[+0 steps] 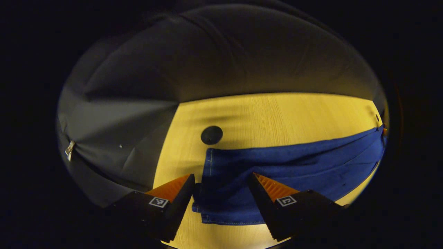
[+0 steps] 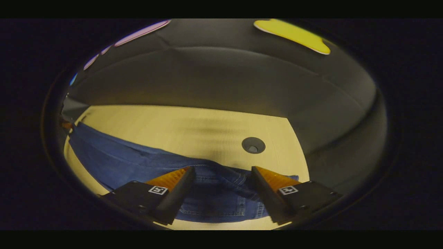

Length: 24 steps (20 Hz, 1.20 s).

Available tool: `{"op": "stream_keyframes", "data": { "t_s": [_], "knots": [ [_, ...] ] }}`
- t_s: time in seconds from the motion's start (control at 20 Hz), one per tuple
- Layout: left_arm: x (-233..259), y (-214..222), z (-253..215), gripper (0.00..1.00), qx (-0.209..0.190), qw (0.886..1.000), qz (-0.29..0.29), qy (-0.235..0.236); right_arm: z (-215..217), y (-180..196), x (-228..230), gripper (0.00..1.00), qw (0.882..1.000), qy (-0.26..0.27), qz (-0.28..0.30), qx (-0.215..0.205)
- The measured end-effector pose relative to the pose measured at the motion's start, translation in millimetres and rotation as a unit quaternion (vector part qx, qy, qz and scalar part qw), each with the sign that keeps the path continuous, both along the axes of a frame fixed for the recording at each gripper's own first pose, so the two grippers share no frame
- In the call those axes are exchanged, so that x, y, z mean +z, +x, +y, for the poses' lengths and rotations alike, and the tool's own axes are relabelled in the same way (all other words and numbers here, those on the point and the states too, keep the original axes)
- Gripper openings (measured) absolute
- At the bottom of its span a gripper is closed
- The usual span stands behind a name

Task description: Grasp the waist and the cuffs of the jeans and fold them to make the two legs overlap; first hold the waist and fold one-third of the jeans toward the cuffs, then hold the cuffs and fold the remaining one-third in the same direction to finish folding.

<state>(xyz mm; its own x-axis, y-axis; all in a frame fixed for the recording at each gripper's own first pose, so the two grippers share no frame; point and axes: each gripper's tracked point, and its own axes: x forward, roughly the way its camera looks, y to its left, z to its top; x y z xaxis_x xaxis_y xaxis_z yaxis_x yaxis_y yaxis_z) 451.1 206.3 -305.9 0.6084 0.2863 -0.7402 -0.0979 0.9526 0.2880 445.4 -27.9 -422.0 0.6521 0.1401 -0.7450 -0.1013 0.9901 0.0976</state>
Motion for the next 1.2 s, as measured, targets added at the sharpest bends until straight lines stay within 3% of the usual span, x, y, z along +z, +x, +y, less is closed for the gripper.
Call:
{"op": "stream_keyframes", "data": {
  "t_s": [0.2,0.35,0.5,0.6,0.75,0.85,1.2],
  "knots": [
    [63,-1,-22,0.98,-0.042,0.994,-0.097,-0.022,-17,0,41,0.98,0.999,0.033,-0.037,-0.016],
    [102,-23,-52,0.98,-0.091,0.988,-0.127,-0.016,-44,-13,57,0.97,0.998,0.032,-0.039,-0.031],
    [124,-65,-95,0.98,-0.136,0.98,-0.145,-0.024,-95,-56,57,0.98,0.998,-0.006,0.001,-0.056],
    [129,-93,-127,0.99,-0.152,0.976,-0.151,-0.038,-120,-78,53,0.98,0.995,0.009,0.023,-0.098],
    [129,-136,-169,0.99,-0.157,0.975,-0.144,-0.063,-148,-111,19,0.94,0.982,0.033,0.078,-0.17],
    [134,-159,-204,0.98,-0.178,0.969,-0.142,-0.093,-156,-120,9,0.99,0.975,0.046,0.091,-0.2],
    [122,-194,-236,0.98,-0.221,0.964,-0.125,-0.083,-140,-120,-12,0.98,0.94,0.142,0.149,-0.271]
  ]
}}
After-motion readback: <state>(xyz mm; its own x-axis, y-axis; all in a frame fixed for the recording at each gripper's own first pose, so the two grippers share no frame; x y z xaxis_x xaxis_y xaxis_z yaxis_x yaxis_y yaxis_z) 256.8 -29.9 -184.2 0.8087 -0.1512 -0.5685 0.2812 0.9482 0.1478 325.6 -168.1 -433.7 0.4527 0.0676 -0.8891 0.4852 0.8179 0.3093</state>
